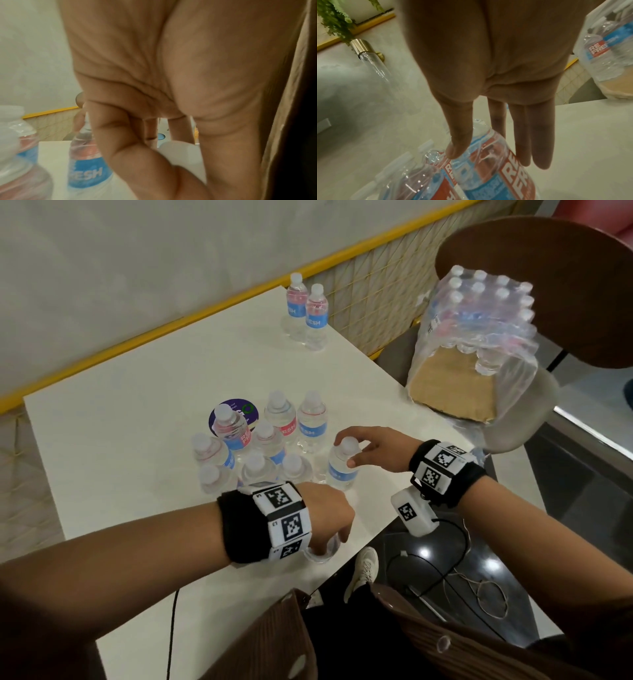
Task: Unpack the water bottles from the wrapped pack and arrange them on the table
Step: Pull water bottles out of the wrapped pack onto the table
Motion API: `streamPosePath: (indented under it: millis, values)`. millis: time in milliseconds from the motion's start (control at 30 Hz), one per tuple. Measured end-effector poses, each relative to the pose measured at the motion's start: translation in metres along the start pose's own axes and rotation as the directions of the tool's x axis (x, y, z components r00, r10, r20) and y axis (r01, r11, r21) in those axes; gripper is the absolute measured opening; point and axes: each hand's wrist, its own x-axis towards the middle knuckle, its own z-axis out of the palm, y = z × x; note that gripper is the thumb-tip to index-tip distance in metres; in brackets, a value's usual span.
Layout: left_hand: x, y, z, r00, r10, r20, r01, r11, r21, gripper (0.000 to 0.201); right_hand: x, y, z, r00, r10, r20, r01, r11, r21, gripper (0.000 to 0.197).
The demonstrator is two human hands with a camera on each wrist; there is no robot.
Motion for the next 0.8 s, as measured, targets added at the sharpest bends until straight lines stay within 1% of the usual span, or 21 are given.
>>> streamPosePath:
  millis: [167,267,333,400,433,467,500,567,633,700,767,800]
  values:
    - [-0.023,-0.009,0.019,1.000,-0.016,-0.007,0.016,0.998,-0.061,0.046,-0.007,0.000,0.010,0.998,0.030,-0.050,-0.026,0.996,0.081,0.041]
    - [-0.033,-0.010,0.031,0.999,-0.035,-0.032,0.031,0.992,-0.123,0.047,-0.007,0.003,0.020,0.995,0.066,-0.076,-0.052,0.983,0.178,0.040]
    - [-0.039,-0.010,0.040,0.998,-0.049,-0.046,0.041,0.985,-0.170,0.047,-0.008,0.007,0.026,0.993,0.103,-0.050,-0.087,0.966,0.245,0.048]
    - [-0.044,-0.011,0.049,0.997,-0.060,-0.055,0.048,0.978,-0.205,0.047,-0.009,0.013,0.031,0.987,0.162,0.013,-0.157,0.929,0.335,0.062]
    - [-0.047,-0.012,0.053,0.996,-0.067,-0.056,0.053,0.974,-0.222,0.047,-0.009,0.017,0.034,0.979,0.194,0.053,-0.199,0.884,0.424,0.066]
    - [-0.049,-0.014,0.057,0.996,-0.076,-0.055,0.060,0.969,-0.240,0.048,-0.009,0.022,0.037,0.969,0.223,0.101,-0.243,0.816,0.525,0.070]
    - [-0.052,-0.016,0.061,0.995,-0.087,-0.050,0.072,0.964,-0.255,0.049,-0.010,0.027,0.040,0.959,0.241,0.151,-0.282,0.731,0.622,0.072]
    - [-0.058,-0.021,0.068,0.993,-0.117,-0.034,0.103,0.954,-0.283,0.050,-0.010,0.037,0.045,0.941,0.256,0.221,-0.331,0.558,0.761,0.067]
    - [-0.065,-0.027,0.077,0.990,-0.139,-0.029,0.125,0.946,-0.299,0.050,-0.012,0.045,0.050,0.933,0.264,0.245,-0.341,0.436,0.832,0.060]
    - [-0.073,-0.034,0.085,0.987,-0.156,-0.037,0.136,0.940,-0.314,0.049,-0.014,0.048,0.056,0.924,0.290,0.248,-0.342,0.343,0.875,0.053]
    - [-0.082,-0.042,0.093,0.981,-0.186,-0.060,0.154,0.922,-0.354,0.048,-0.014,0.050,0.062,0.903,0.351,0.247,-0.340,0.236,0.910,0.043]
    - [-0.087,-0.046,0.096,0.976,-0.203,-0.075,0.161,0.912,-0.378,0.049,-0.014,0.050,0.065,0.888,0.389,0.247,-0.340,0.192,0.921,0.043]
